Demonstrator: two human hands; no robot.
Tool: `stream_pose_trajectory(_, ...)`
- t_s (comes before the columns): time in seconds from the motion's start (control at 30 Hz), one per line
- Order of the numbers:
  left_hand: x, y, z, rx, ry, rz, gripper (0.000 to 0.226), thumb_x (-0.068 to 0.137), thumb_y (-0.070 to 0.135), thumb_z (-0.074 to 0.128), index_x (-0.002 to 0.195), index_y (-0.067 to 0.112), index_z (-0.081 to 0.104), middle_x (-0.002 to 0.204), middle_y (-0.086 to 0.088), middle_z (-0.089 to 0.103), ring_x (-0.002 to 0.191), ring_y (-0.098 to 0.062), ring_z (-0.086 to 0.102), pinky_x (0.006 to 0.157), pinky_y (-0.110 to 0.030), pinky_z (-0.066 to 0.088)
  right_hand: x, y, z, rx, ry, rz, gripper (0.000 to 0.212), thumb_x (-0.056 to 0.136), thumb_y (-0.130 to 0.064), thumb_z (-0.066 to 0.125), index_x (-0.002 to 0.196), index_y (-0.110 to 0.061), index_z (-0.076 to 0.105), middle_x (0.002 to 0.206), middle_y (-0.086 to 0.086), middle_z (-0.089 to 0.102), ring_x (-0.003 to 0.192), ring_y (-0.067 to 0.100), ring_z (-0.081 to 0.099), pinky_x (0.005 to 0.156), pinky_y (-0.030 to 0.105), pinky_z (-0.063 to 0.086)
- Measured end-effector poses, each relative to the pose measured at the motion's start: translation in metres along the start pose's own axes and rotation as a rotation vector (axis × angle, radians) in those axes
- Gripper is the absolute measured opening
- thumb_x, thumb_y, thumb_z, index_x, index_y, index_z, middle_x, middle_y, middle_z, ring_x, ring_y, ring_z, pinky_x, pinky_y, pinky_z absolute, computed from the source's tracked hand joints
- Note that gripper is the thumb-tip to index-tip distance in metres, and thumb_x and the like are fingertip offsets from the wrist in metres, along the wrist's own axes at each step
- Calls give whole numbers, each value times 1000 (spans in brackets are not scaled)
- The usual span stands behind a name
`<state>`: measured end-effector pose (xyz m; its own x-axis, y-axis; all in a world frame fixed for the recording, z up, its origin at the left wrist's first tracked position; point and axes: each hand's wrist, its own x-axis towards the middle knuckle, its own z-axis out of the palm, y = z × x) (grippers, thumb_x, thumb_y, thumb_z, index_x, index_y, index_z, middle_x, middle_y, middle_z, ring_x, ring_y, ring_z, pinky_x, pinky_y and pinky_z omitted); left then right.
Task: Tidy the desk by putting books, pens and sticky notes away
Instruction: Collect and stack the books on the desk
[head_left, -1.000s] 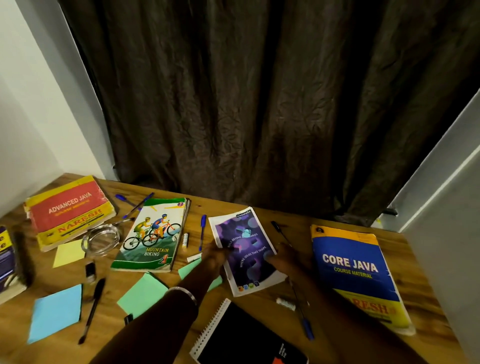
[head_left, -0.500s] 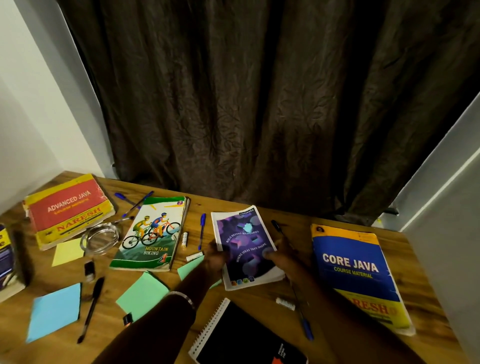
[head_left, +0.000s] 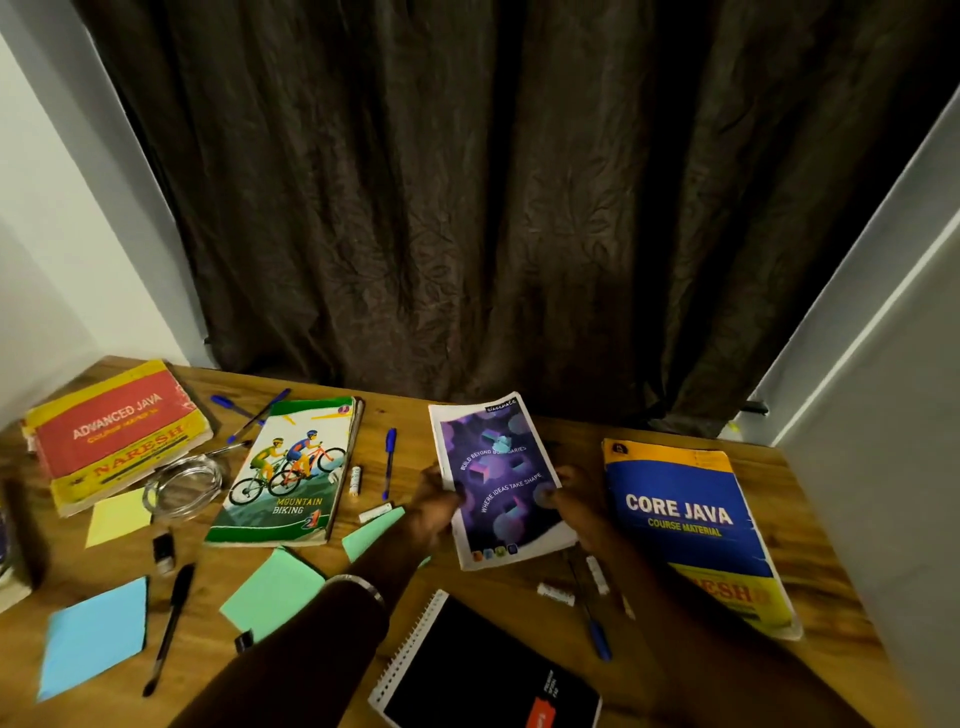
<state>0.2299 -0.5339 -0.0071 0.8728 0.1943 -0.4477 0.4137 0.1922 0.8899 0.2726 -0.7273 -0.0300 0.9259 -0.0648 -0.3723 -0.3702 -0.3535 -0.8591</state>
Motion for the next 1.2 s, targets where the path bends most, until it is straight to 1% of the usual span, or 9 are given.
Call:
stream_pose_trajectory(0.1, -4, 0, 11, 121, -103, -1, 36, 86, -15, 51, 108, 14, 53, 97, -12, 66, 73, -16, 64, 49, -23, 56, -2, 6, -19, -180, 114, 26, 30, 92, -14, 57, 122, -11, 59, 123, 12, 61, 108, 28, 59, 81, 34, 50)
stream_pose_trajectory(0.17, -5, -2, 24, 180, -165, 10, 40, 88, -13, 49, 123, 7, 52, 109, -18, 65, 74, -16, 63, 45, -20, 52, -5, 14, -33, -202, 141, 34, 27, 94, -16, 56, 120, -10, 61, 121, 12, 62, 107, 27, 60, 76, 30, 48)
stream_pose_trajectory(0.33, -8, -10, 70, 209, -217, -54, 41, 92, -7, 48, 126, 17, 45, 91, 1, 57, 78, -15, 57, 58, -29, 51, -13, 37, -76, -170, 257, 57, 23, 96, -16, 52, 116, -7, 59, 116, 13, 62, 101, 25, 58, 74, 31, 47)
stream_pose_trajectory(0.43, -6, -20, 94, 234, -278, -42, 48, 92, -9, 45, 134, 13, 40, 108, -10, 60, 87, -22, 58, 60, -28, 52, -18, 51, -103, -99, 301, 85, 25, 95, -7, 48, 118, -6, 58, 115, 12, 61, 109, 30, 58, 78, 32, 46)
stream_pose_trajectory(0.57, -6, -38, 128, 330, -393, -49, 40, 93, -9, 39, 132, -4, 43, 101, -23, 62, 65, -19, 58, 50, -27, 48, -14, 76, -141, -47, 394, 152, 30, 92, -7, 49, 120, -8, 61, 118, 15, 62, 106, 31, 60, 80, 34, 50)
stream_pose_trajectory(0.67, -8, -47, 149, 291, -434, -130, 31, 96, -3, 38, 123, 4, 53, 103, -24, 64, 62, -15, 62, 49, -23, 52, -9, 100, -164, -30, 389, 157, 25, 95, -16, 51, 116, -7, 62, 105, 15, 63, 91, 26, 58, 65, 27, 46)
stream_pose_trajectory(0.83, -7, -58, 175, 337, -551, -87, 29, 92, 9, 48, 111, 24, 63, 111, -6, 70, 98, -20, 67, 88, -38, 54, -17, 116, -199, -24, 382, 191, 28, 91, -16, 54, 118, -8, 59, 114, 15, 63, 107, 35, 61, 88, 40, 50)
stream_pose_trajectory(1.07, -8, -60, 197, 308, -565, -11, 37, 92, -8, 42, 127, -1, 51, 103, -10, 65, 87, -20, 65, 65, -24, 56, -16, 118, -207, -128, 411, 144, 30, 97, -9, 45, 124, -3, 55, 121, 20, 60, 111, 35, 58, 96, 43, 47)
stream_pose_trajectory(1.2, -11, -57, 200, 288, -510, -1, 32, 90, -5, 51, 121, 5, 53, 101, -8, 65, 81, -14, 70, 62, -23, 57, -17, 120, -211, -121, 347, 70, 31, 90, -6, 54, 122, -6, 56, 109, 14, 62, 105, 34, 60, 91, 46, 51)
